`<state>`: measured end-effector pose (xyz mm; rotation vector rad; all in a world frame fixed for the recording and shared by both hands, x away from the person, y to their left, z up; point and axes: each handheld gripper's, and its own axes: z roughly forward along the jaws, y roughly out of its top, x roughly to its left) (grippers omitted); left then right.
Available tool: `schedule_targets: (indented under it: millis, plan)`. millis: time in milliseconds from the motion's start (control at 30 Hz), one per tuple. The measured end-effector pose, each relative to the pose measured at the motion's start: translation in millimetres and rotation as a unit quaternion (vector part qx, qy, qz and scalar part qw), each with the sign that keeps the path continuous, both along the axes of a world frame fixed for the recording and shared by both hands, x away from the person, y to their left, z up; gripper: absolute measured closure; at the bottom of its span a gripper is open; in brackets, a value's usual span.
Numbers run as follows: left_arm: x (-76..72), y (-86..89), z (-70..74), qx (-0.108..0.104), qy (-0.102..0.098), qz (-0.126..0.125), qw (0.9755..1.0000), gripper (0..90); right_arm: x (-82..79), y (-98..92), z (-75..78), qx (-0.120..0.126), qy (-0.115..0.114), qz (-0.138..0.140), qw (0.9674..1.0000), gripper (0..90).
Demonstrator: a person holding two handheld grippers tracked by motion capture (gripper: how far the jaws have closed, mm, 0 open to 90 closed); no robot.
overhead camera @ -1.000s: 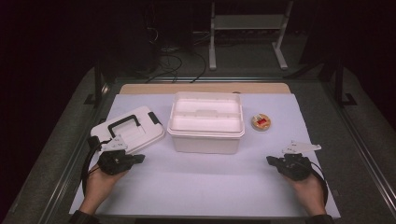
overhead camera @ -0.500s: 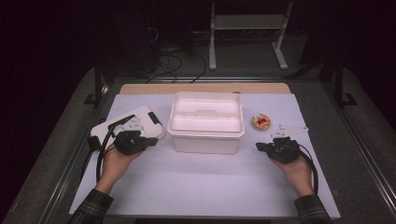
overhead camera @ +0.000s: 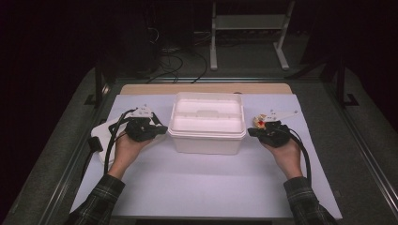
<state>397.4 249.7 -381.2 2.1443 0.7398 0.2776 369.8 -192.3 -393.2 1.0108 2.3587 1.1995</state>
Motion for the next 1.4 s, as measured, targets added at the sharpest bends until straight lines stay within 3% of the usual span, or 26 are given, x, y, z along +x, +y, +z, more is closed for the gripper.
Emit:
schedule_targets:
  millis: [200,433,1067,1233,1400]
  plan:
    - [4.1,-8.8,-0.1,-0.008,0.002,-0.013,0.9999,89.9,7.7,9.4,2.3,0.006,-0.006,0.016,0.9998,89.7]
    - [2.1,-11.1,-0.7,-0.011,0.01,-0.02,0.9997,89.9,4.8,13.5,1.3,0.013,0.001,0.029,0.9995,89.8]
    - [-16.2,-8.6,1.5,-0.003,0.011,-0.027,0.9996,89.9,-13.4,14.3,4.5,0.009,0.007,0.05,0.9987,89.8]
    - [-24.8,-5.5,0.8,-0.012,0.018,-0.026,0.9994,89.9,-18.2,15.4,4.9,0.008,0.008,0.054,0.9985,89.8]
    - [-35.8,-4.3,2.6,-0.002,0.013,-0.029,0.9995,90.0,-26.4,17.7,4.6,0.011,0.009,0.059,0.9982,89.8]
